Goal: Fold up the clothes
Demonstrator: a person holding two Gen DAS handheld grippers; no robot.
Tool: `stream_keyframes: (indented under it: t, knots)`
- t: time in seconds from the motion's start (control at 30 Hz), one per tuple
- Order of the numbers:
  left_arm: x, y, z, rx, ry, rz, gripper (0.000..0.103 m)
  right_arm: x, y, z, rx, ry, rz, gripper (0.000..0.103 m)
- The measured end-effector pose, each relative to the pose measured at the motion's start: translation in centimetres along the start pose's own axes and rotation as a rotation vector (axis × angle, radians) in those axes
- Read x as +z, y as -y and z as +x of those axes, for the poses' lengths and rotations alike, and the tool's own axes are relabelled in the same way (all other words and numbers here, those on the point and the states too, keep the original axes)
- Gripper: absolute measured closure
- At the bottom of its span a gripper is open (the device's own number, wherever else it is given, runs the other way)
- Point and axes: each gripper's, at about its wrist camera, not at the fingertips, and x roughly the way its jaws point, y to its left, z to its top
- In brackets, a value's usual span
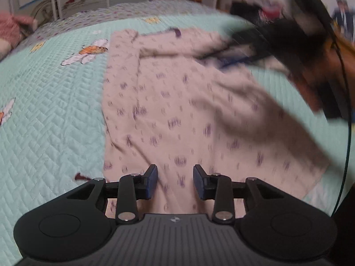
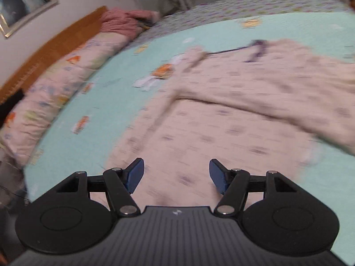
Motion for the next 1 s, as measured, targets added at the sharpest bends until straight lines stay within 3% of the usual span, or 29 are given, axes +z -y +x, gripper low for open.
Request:
stream_keyframes:
  t: [0.13, 0.23, 0.33, 0.43, 0.53, 0.57, 0.6, 0.63, 0.77, 0.87, 1.0]
  knots:
    - [-1.8, -1.5, 0.1, -0.059, 0.025, -0.07, 0.064, 2.2, -0.1, 5.3, 0.074, -0.004, 0.166, 0.037]
    - [-2.3, -3.8, 0.0, -0.151, 0.059, -0.186, 0.064, 3.3, 1.0, 8.7, 0.104, -0.016, 0.296, 0.037]
    - [-2.8, -5.8, -0.7, -0.21, 0.11, -0.306, 0.064, 3.7, 2.0, 10.6, 0.096, -0.012, 0.39, 0.042]
    - [-2.8, -6.4, -1.6, -0.22, 0.162, -0.341, 0.062, 4.1, 2.4, 11.8, 0.134, 0.006, 0.437, 0.051]
    - [-3.0, -6.4, -0.9, -0.215, 0.138, -0.336, 0.062, 4.5, 1.7, 13.1, 0.143, -0.015, 0.417, 0.066]
    - [-3.1, -6.4, -0.6, -0.215, 0.129, -0.337, 0.062, 4.6, 1.3, 13.5, 0.138, -0.026, 0.398, 0.076]
    - [-3.3, -6.5, -0.4, -0.218, 0.126, -0.34, 0.062, 4.7, 1.0, 13.8, 0.131, -0.035, 0.382, 0.095]
    - [-3.5, -6.6, -0.3, -0.221, 0.123, -0.348, 0.062, 4.8, 0.8, 14.0, 0.119, -0.041, 0.371, 0.1]
    - [-4.2, -7.6, -0.3, -0.239, 0.114, -0.389, 0.063, 6.0, 1.6, 12.0, 0.078, 0.019, 0.351, 0.1]
    - [-4.2, -7.7, -0.4, -0.237, 0.108, -0.389, 0.063, 6.2, 3.4, 12.1, 0.012, -0.003, 0.359, 0.1]
    - [-4.0, -7.5, -0.6, -0.228, 0.098, -0.377, 0.063, 5.1, 5.1, 13.3, 0.143, -0.029, 0.444, 0.093]
